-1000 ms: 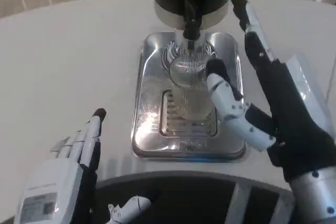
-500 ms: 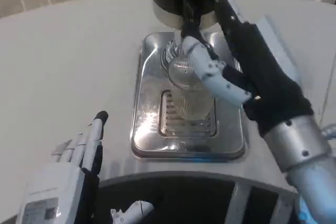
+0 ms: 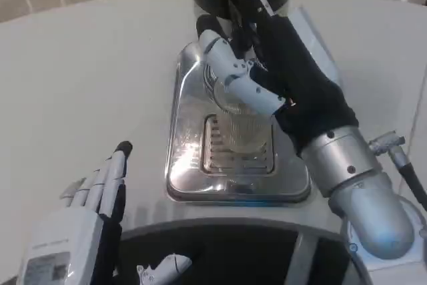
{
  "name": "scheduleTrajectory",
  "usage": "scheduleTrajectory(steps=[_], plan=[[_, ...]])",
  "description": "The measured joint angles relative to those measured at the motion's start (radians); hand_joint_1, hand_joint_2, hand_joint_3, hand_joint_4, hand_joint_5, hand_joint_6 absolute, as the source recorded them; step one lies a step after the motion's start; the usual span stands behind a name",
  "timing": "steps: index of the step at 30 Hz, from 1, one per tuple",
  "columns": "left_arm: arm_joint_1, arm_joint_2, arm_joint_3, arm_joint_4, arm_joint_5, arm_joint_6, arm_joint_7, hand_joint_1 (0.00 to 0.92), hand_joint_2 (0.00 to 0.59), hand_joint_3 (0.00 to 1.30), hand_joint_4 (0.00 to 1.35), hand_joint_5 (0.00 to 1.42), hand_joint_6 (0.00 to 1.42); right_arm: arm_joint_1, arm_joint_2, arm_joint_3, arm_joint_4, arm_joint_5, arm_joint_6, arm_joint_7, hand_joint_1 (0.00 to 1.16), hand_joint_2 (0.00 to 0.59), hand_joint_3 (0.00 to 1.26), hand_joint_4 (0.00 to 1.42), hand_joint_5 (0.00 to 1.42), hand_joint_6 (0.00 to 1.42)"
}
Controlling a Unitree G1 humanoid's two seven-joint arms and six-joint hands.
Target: Grasp the cup under the faucet to collect the drink, then remove the cup.
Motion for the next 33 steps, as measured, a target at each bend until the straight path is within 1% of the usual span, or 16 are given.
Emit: scheduleTrajectory(steps=[11,13,14,16,17,18,19,20,21,22,24,25,27,28,29,33], plan=[[-0.007,-0.001,0.011,0.016,-0.029,-0.004,0.000,0.000,0.125,0.00,0.00,0.13,0.17,-0.024,-0.022,0.004,0.027,0.047,0.000,-0.005,0.42,0.578,0.00,0.00,0.00,0.00],[-0.009,-0.001,0.011,0.017,-0.029,-0.004,0.000,0.000,0.125,0.00,0.00,0.13,0.17,-0.024,-0.034,0.004,0.027,0.051,0.000,-0.001,0.42,0.578,0.00,0.00,0.00,0.00],[-0.010,-0.001,0.010,0.018,-0.029,-0.004,0.000,0.000,0.125,0.00,0.00,0.14,0.17,-0.024,-0.047,0.006,0.025,0.051,0.000,0.007,0.42,0.576,0.00,0.00,0.00,0.00],[-0.012,-0.001,0.008,0.019,-0.029,-0.004,0.000,0.000,0.123,0.00,0.00,0.14,0.17,-0.024,-0.062,0.008,0.019,0.050,0.004,0.016,0.36,0.562,0.00,0.00,0.00,0.00],[-0.014,-0.001,0.007,0.019,-0.029,-0.004,0.000,0.000,0.121,0.00,0.00,0.14,0.18,-0.024,-0.073,0.011,0.013,0.048,0.007,0.023,0.34,0.572,0.00,0.00,0.00,0.00],[-0.016,-0.001,0.006,0.021,-0.029,-0.004,0.000,0.000,0.121,0.00,0.00,0.15,0.19,-0.026,-0.088,0.016,0.007,0.042,0.010,0.032,0.32,0.561,0.00,0.00,0.00,0.00],[-0.017,0.000,0.006,0.022,-0.029,-0.004,0.000,0.000,0.121,0.00,0.00,0.16,0.20,-0.028,-0.102,0.022,0.003,0.029,0.011,0.039,0.32,0.558,0.00,0.00,0.00,0.00],[-0.021,0.000,0.005,0.027,-0.029,-0.006,0.000,0.000,0.122,0.00,0.00,0.17,0.21,-0.034,-0.140,0.047,-0.010,-0.018,0.015,0.051,0.30,0.546,0.00,0.00,0.00,0.00],[-0.022,0.000,0.005,0.029,-0.029,-0.008,0.000,0.000,0.122,0.00,0.00,0.17,0.21,-0.038,-0.161,0.062,-0.021,-0.050,0.018,0.062,0.26,0.544,0.00,0.00,0.00,0.00],[-0.022,0.000,0.005,0.030,-0.029,-0.011,0.000,0.000,0.122,0.00,0.00,0.17,0.21,-0.040,-0.175,0.072,-0.029,-0.073,0.022,0.070,0.25,0.543,0.00,0.00,0.00,0.00],[-0.024,0.000,0.004,0.038,-0.029,-0.017,0.002,0.000,0.120,0.00,0.00,0.18,0.21,-0.056,-0.209,0.111,-0.039,-0.138,0.036,0.099,0.21,0.530,0.00,0.00,0.00,0.00],[-0.024,-0.001,0.004,0.040,-0.029,-0.017,0.002,0.000,0.119,0.00,0.00,0.18,0.21,-0.067,-0.216,0.123,-0.040,-0.157,0.045,0.112,0.19,0.542,0.00,0.00,0.00,0.00],[-0.024,-0.001,0.004,0.041,-0.028,-0.017,0.002,0.000,0.111,0.00,0.00,0.17,0.21,-0.080,-0.224,0.137,-0.041,-0.185,0.062,0.130,0.16,0.527,0.00,0.00,0.00,0.00],[-0.024,-0.001,0.004,0.041,-0.028,-0.017,0.002,0.000,0.103,0.00,0.00,0.16,0.21,-0.088,-0.228,0.144,-0.041,-0.200,0.070,0.139,0.13,0.536,0.00,0.00,0.00,0.00],[-0.024,-0.001,0.003,0.042,-0.028,-0.017,0.002,0.000,0.089,0.00,0.00,0.14,0.19,-0.101,-0.232,0.155,-0.041,-0.225,0.083,0.151,0.12,0.521,0.00,0.00,0.00,0.00],[-0.027,-0.001,0.000,0.048,-0.022,0.000,-0.018,0.000,0.069,0.00,0.00,0.02,0.09,-0.158,-0.254,0.208,-0.029,-0.361,0.125,0.204,0.11,0.517,0.00,0.00,0.00,0.00]])
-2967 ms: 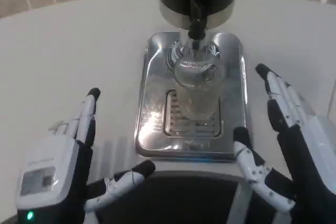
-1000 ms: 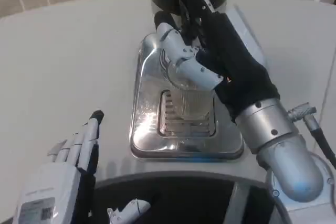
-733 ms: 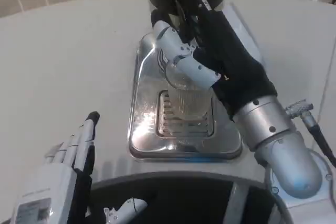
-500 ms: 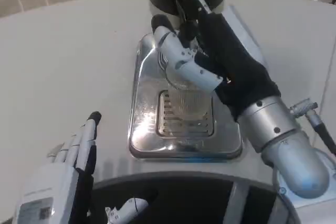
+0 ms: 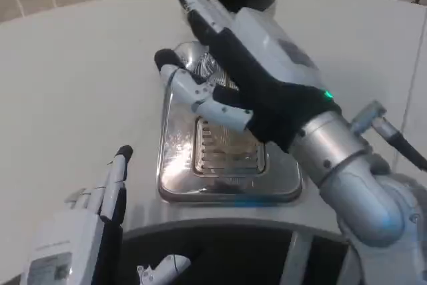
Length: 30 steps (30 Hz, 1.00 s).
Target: Grasp the cup under the faucet to collect the drink, then remove the cup.
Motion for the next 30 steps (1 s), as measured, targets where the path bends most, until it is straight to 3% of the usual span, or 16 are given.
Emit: scheduleTrajectory(steps=[2,3,8,17,30], plan=[[-0.003,0.000,-0.002,0.002,0.011,0.017,-0.027,0.000,0.066,0.00,0.00,0.00,0.07,-0.020,-0.005,0.017,0.008,-0.047,0.009,0.020,0.10,0.519,0.00,0.00,0.00,0.00],[-0.007,0.001,-0.002,0.006,0.021,0.032,-0.052,0.000,0.059,0.00,0.00,0.00,0.06,-0.035,-0.012,0.036,0.014,-0.113,0.011,0.037,0.10,0.521,0.00,0.00,0.00,0.00],[-0.044,-0.001,-0.002,0.045,0.021,0.050,-0.070,0.019,0.057,0.00,0.00,0.00,0.04,-0.067,-0.017,0.051,0.039,-0.194,0.005,0.080,0.11,0.538,0.00,0.00,0.00,0.00],[-0.182,-0.021,-0.003,0.177,-0.022,0.036,-0.028,0.065,0.062,0.00,0.00,0.00,0.05,-0.092,-0.029,0.031,0.053,-0.210,-0.028,0.145,0.11,0.543,0.00,0.00,0.00,0.00],[-0.344,-0.022,-0.031,0.291,-0.061,-0.015,0.010,0.145,0.055,0.00,0.00,0.01,0.06,-0.092,-0.013,0.007,0.041,-0.212,-0.034,0.187,0.13,0.543,0.00,0.00,0.00,0.00]])
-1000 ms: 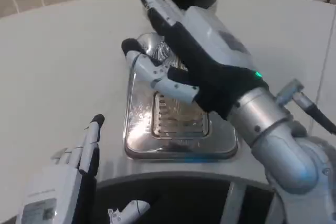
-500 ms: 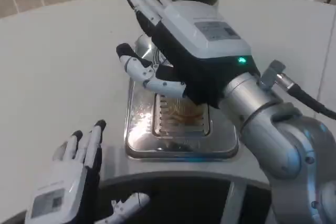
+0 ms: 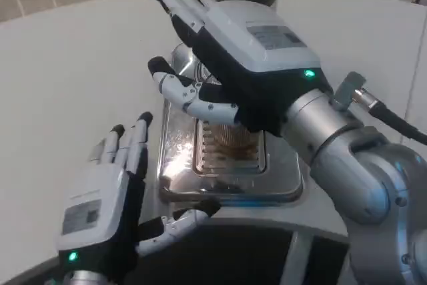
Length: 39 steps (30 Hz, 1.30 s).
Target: Grasp the cup under the faucet to collect the drink, then remove the cup.
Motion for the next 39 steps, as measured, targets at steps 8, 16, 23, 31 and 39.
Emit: scheduleTrajectory(steps=[8,16,23,31,39], plan=[[-0.062,-0.001,-0.037,0.060,-0.021,-0.017,0.001,0.162,0.055,0.00,0.00,0.03,0.08,0.000,0.006,0.000,-0.001,-0.007,-0.002,0.007,0.14,0.548,0.00,0.00,0.00,0.00],[-0.118,-0.004,-0.052,0.115,-0.035,-0.021,0.008,0.155,0.057,0.00,0.00,0.01,0.06,0.000,0.007,-0.004,-0.004,-0.010,-0.005,0.014,0.15,0.549,0.00,0.00,0.00,0.00],[-0.168,-0.013,-0.056,0.157,-0.049,-0.021,0.010,0.151,0.054,0.00,0.00,0.01,0.05,0.000,0.007,-0.016,-0.001,0.006,-0.016,0.014,0.16,0.550,0.00,0.00,0.00,0.00],[-0.203,-0.016,-0.061,0.200,-0.050,-0.022,0.025,0.149,0.053,0.00,0.00,0.00,0.05,0.011,0.012,-0.038,-0.005,0.027,-0.020,0.002,0.22,0.578,0.00,0.00,0.00,0.00],[-0.222,-0.013,-0.085,0.234,-0.070,-0.030,0.029,0.148,0.052,0.00,0.00,0.00,0.05,0.218,0.022,-0.142,-0.130,0.033,-0.061,-0.190,0.38,0.582,0.00,0.00,0.00,0.00]])
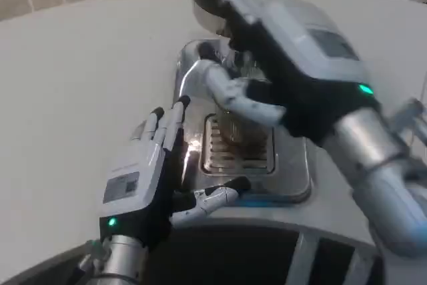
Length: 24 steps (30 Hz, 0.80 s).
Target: Grasp the cup under the faucet to collect the drink, then remove the cup.
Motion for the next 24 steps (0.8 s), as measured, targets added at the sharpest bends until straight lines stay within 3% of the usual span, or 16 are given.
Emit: scheduleTrajectory(steps=[5,10,14,18,19,22,24], plan=[[-0.024,0.002,-0.005,0.018,-0.001,-0.006,0.001,0.148,0.052,0.00,0.00,0.00,0.05,0.143,-0.007,-0.097,-0.099,0.021,-0.084,-0.127,0.39,0.581,0.00,0.00,0.00,0.00],[-0.032,0.002,-0.010,0.036,0.000,-0.018,0.011,0.148,0.055,0.00,0.00,0.00,0.05,0.275,-0.019,-0.158,-0.094,0.111,-0.176,-0.208,0.40,0.579,0.00,0.00,0.00,0.00],[-0.034,-0.001,-0.010,0.045,0.000,-0.018,0.029,0.135,0.064,0.00,0.00,0.00,0.06,0.356,-0.053,-0.209,-0.089,0.141,-0.274,-0.277,0.40,0.578,0.00,0.00,0.00,0.00],[-0.043,-0.003,-0.011,0.058,-0.001,-0.018,0.038,0.127,0.066,0.00,0.00,0.02,0.06,0.446,-0.094,-0.248,-0.088,0.141,-0.323,-0.297,0.42,0.566,0.00,0.00,0.00,0.00],[-0.047,-0.004,-0.012,0.062,-0.001,-0.019,0.040,0.116,0.060,0.00,0.00,0.02,0.06,0.475,-0.106,-0.259,-0.088,0.138,-0.334,-0.298,0.44,0.556,0.00,0.00,0.00,0.00],[-0.059,-0.003,-0.015,0.075,-0.001,-0.019,0.044,0.096,0.057,0.00,0.00,0.00,0.04,0.571,-0.142,-0.297,-0.090,0.124,-0.362,-0.300,0.64,0.450,0.00,0.00,0.00,0.00],[-0.072,-0.001,-0.020,0.082,-0.006,-0.023,0.034,0.111,0.052,0.00,0.00,0.00,0.03,0.627,-0.154,-0.314,-0.098,0.126,-0.374,-0.299,0.68,0.417,0.00,0.00,0.00,0.00]])
